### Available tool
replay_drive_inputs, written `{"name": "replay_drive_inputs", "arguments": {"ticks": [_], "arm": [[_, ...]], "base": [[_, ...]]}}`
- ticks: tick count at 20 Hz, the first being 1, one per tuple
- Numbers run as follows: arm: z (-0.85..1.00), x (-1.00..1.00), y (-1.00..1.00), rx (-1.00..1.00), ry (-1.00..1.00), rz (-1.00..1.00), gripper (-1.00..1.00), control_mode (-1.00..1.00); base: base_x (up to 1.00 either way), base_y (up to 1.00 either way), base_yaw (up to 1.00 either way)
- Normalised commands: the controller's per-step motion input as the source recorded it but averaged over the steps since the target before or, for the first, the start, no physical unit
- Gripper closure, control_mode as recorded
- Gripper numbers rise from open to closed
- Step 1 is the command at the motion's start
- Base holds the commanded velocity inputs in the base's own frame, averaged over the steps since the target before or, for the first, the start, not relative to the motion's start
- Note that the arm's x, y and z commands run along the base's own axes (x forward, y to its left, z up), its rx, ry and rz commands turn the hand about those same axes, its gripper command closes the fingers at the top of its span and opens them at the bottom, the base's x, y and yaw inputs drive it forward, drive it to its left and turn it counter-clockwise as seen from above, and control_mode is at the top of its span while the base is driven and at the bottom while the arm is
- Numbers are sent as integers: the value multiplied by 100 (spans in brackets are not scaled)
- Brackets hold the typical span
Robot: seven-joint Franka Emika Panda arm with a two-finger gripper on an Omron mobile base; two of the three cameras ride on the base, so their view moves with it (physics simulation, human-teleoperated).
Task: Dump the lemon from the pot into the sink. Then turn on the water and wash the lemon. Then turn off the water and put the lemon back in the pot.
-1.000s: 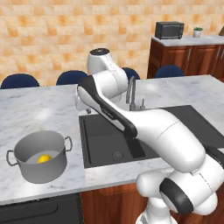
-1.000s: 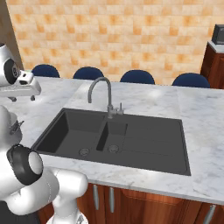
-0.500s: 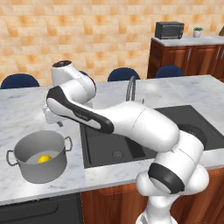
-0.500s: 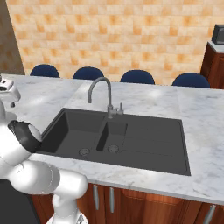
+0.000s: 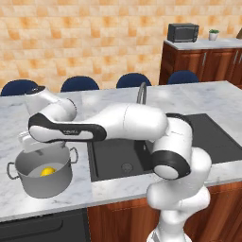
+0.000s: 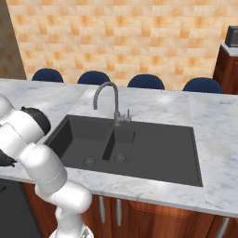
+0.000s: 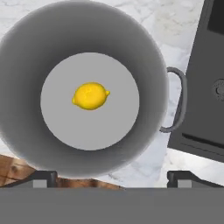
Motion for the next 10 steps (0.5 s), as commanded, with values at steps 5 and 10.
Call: {"name": "replay_drive_inputs", "arguments": {"ticks": [5,10], "arm": [[-38,18,62,0,5,3,-100,-100],[-21,6,16,-2,1,0,-100,-100]], "base": [[0,0,0],[0,0,0]]}}
